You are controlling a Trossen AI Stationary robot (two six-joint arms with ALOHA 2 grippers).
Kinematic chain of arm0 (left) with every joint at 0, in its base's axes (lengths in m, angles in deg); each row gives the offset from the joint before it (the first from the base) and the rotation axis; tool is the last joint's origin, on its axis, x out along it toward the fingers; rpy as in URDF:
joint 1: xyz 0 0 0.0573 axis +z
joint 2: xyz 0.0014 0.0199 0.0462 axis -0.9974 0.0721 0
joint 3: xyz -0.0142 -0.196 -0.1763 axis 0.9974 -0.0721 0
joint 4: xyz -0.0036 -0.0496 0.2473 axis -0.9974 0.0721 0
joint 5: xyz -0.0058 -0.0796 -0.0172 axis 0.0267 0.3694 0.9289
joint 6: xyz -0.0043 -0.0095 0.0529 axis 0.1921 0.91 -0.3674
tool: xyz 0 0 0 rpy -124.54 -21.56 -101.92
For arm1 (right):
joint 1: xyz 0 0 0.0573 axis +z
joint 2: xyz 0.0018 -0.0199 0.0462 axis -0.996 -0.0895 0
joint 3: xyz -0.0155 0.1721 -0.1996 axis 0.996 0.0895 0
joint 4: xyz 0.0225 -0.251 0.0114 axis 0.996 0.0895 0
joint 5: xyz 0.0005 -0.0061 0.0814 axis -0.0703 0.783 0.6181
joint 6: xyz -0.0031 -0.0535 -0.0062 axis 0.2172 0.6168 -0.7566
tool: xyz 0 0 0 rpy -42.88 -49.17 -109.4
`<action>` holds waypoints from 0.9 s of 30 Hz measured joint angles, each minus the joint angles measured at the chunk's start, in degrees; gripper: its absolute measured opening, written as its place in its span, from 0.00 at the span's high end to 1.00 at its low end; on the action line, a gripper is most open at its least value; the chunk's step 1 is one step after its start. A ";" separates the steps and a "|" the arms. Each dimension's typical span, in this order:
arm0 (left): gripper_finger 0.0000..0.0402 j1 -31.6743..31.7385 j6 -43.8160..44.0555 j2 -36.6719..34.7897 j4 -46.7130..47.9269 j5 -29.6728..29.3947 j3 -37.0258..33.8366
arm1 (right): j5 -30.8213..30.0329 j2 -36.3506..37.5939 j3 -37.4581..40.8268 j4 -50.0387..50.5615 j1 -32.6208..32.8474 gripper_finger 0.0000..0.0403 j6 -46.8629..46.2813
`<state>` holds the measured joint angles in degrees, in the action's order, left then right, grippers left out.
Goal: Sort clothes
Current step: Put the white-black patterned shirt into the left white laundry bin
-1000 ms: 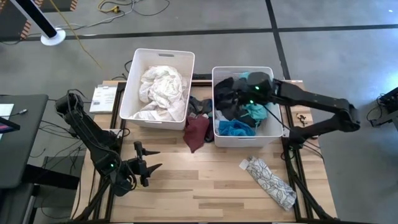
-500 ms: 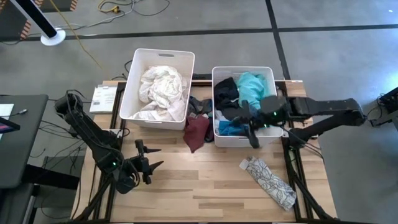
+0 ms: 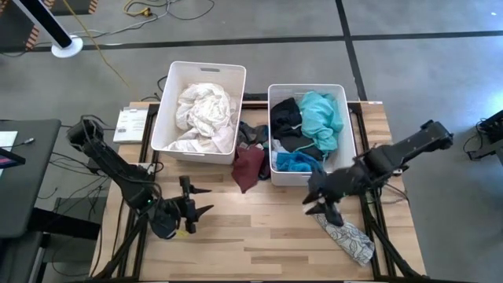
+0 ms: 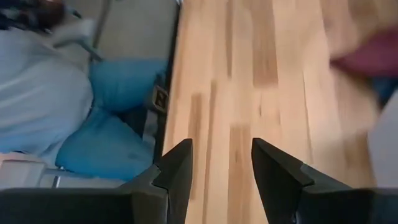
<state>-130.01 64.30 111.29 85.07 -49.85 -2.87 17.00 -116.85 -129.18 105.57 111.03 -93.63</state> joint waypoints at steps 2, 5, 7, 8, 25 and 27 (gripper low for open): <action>0.42 1.02 -1.39 0.02 -0.95 1.16 0.00 | -1.42 -1.73 0.00 2.30 2.20 0.56 -4.59; 0.42 2.69 -3.65 0.09 -2.37 3.32 0.02 | -2.09 -4.88 0.00 5.54 5.09 0.56 -11.30; 0.42 3.88 -4.90 0.09 -3.00 4.73 0.02 | -3.15 -7.25 0.00 8.04 7.18 0.56 -15.70; 0.42 4.57 -5.54 0.09 -3.38 5.36 0.02 | -3.37 -8.43 0.00 9.27 8.07 0.56 -17.76; 0.42 12.92 -13.69 0.09 -9.26 20.76 0.02 | -4.40 -24.39 0.14 38.60 20.36 0.32 -54.00; 0.42 13.05 -13.72 0.09 -9.25 21.11 0.02 | -4.41 -24.71 0.89 37.28 21.56 0.30 -56.94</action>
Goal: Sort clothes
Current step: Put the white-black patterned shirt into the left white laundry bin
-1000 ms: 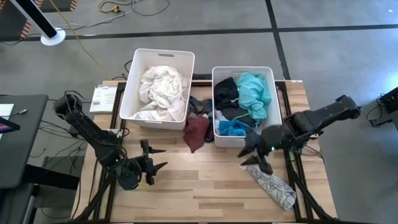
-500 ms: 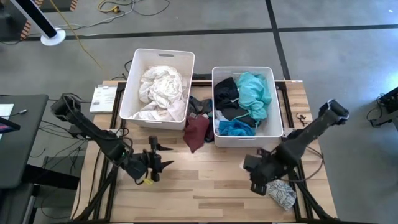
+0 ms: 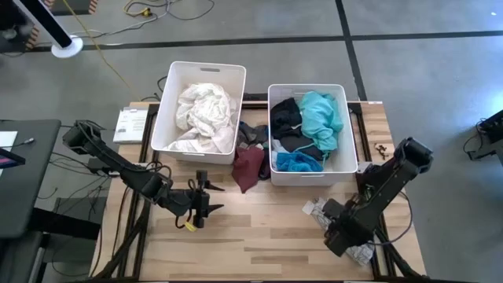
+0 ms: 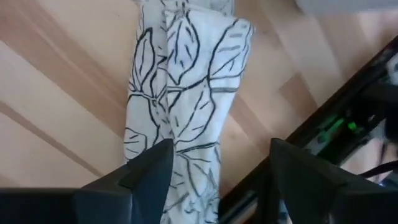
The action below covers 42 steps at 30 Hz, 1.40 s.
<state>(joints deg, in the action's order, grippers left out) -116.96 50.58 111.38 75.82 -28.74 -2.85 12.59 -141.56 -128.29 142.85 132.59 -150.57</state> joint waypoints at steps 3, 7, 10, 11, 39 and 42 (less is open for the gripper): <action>0.42 -0.02 -0.57 0.00 0.00 0.14 0.00 | -0.02 -0.17 2.44 -3.03 1.65 0.29 -3.58; 0.42 -0.02 -0.58 0.00 0.00 0.14 0.00 | -0.02 1.09 6.69 -10.55 3.49 0.29 -6.94; 0.42 -0.02 -0.54 0.00 0.04 0.48 0.00 | -0.15 1.41 9.35 -13.69 4.51 0.29 -9.15; 0.42 -0.02 -0.52 0.00 0.04 1.17 0.00 | -0.18 1.37 10.16 -14.39 4.71 0.29 -9.79; 0.42 0.25 -0.43 0.00 -12.90 1.43 -8.92 | -7.38 1.39 22.04 -44.54 -0.70 0.82 -0.91; 0.42 0.25 -0.37 0.00 -12.92 1.43 -8.92 | -8.87 1.33 22.06 -49.71 -2.83 0.91 4.66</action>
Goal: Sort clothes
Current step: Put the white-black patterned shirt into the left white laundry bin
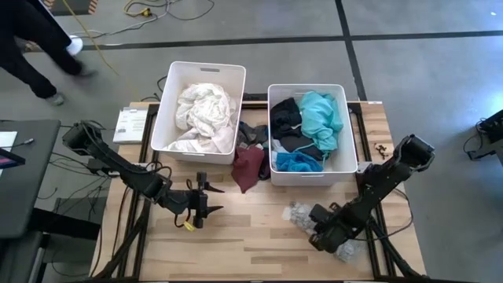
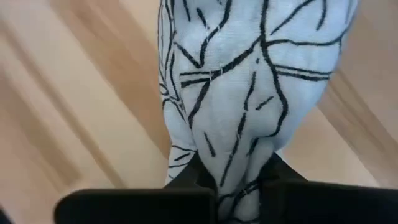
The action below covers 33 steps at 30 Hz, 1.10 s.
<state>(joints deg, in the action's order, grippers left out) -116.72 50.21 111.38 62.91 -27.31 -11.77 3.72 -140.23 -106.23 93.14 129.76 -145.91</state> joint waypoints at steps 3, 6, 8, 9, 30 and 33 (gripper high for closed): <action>0.42 0.00 0.01 0.00 -0.08 0.00 0.00 | -1.98 -0.21 0.15 -5.56 -2.10 0.91 5.88; 0.42 0.00 -0.07 0.00 -0.85 0.00 -0.01 | -3.78 -0.34 0.28 -11.08 -4.24 0.91 12.21; 0.42 0.00 -0.17 0.00 -1.51 0.00 -0.02 | -4.96 -0.32 0.28 -15.12 -5.58 0.92 16.48; 0.42 0.00 -0.17 0.00 -1.83 0.00 -0.02 | -5.58 -0.32 0.28 -16.98 -6.24 0.92 18.63; 0.42 -0.41 -14.10 0.01 -17.88 4.77 -0.04 | -7.59 -0.18 0.11 -53.03 -15.97 0.91 58.05; 0.40 -1.07 -19.78 0.02 -22.55 4.91 -0.04 | -6.32 -0.13 0.09 -53.31 -16.79 0.91 58.81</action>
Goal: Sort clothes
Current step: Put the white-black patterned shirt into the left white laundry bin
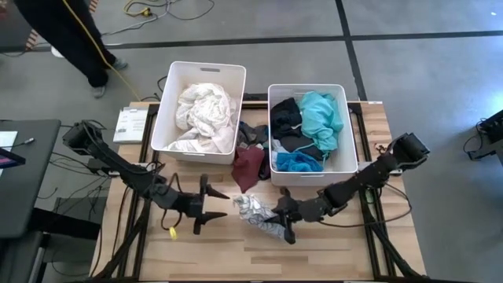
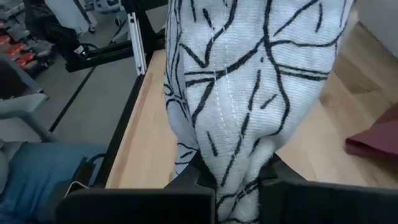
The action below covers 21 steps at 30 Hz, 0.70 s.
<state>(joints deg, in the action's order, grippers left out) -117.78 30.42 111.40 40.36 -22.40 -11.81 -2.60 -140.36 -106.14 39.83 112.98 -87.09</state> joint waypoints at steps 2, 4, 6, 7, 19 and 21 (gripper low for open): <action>0.37 -0.11 -2.12 0.00 -1.36 1.28 0.00 | 0.83 0.00 0.00 0.04 -0.50 0.91 0.05; 0.33 0.06 -1.97 0.00 -1.80 2.60 0.00 | 1.73 0.00 0.00 -0.78 -0.96 0.91 0.78; 0.29 0.77 -0.50 0.00 -2.10 3.42 0.01 | 2.81 0.00 -0.02 -3.35 -1.27 0.91 2.93; 0.27 1.22 0.52 -0.01 -2.11 4.12 0.00 | 3.90 0.00 -0.16 -4.64 -1.36 0.91 4.23; 0.17 4.49 3.98 0.00 -11.84 18.91 0.02 | 16.80 0.02 -9.54 -5.34 -3.96 0.91 23.66; 0.17 4.88 4.53 0.00 -13.88 22.33 0.02 | 18.61 0.02 -10.90 -4.22 -5.01 0.91 24.86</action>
<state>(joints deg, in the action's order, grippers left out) -112.91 34.95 111.40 26.47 -0.07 -11.79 16.00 -140.34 -117.04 35.61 107.97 -62.23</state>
